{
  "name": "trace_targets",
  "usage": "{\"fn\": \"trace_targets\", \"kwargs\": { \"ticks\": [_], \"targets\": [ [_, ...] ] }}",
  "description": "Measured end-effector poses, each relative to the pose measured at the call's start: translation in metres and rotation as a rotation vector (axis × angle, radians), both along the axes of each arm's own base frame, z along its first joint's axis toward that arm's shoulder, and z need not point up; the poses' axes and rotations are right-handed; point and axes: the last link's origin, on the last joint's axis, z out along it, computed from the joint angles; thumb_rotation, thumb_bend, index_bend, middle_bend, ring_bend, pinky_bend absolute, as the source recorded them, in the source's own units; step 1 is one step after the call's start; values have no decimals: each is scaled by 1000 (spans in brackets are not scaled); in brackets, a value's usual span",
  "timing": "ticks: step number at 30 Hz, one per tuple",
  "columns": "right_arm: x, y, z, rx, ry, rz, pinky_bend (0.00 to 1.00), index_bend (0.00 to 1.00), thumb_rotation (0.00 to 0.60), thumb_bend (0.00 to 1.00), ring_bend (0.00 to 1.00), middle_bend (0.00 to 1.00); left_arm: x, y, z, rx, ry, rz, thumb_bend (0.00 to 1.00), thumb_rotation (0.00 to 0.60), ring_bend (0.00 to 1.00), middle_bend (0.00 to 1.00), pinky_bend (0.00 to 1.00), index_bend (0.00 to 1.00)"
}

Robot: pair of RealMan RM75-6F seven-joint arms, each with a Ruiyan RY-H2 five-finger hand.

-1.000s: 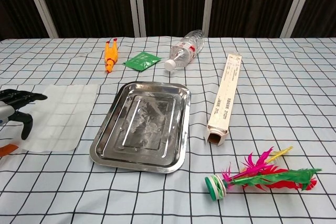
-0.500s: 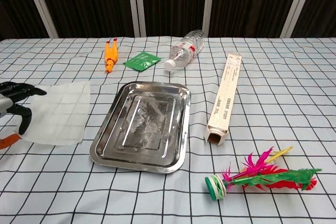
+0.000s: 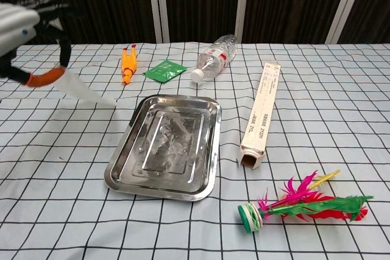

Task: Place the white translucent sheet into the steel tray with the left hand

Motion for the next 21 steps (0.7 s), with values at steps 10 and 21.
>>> {"fn": "trace_targets", "kwargs": {
  "ticks": [10,21],
  "targets": [
    [0,0,0,-2,-3,0,0,0,600,290,0,0,102,-11,-12,-36,-101,-191,491,600,0,83,0,589],
    [-1,1,2,-4,-14,-3,0,0,600,290,0,0,92,-59,-58,-181,-21,-276,491,600,0,84,0,585]
  ]
}}
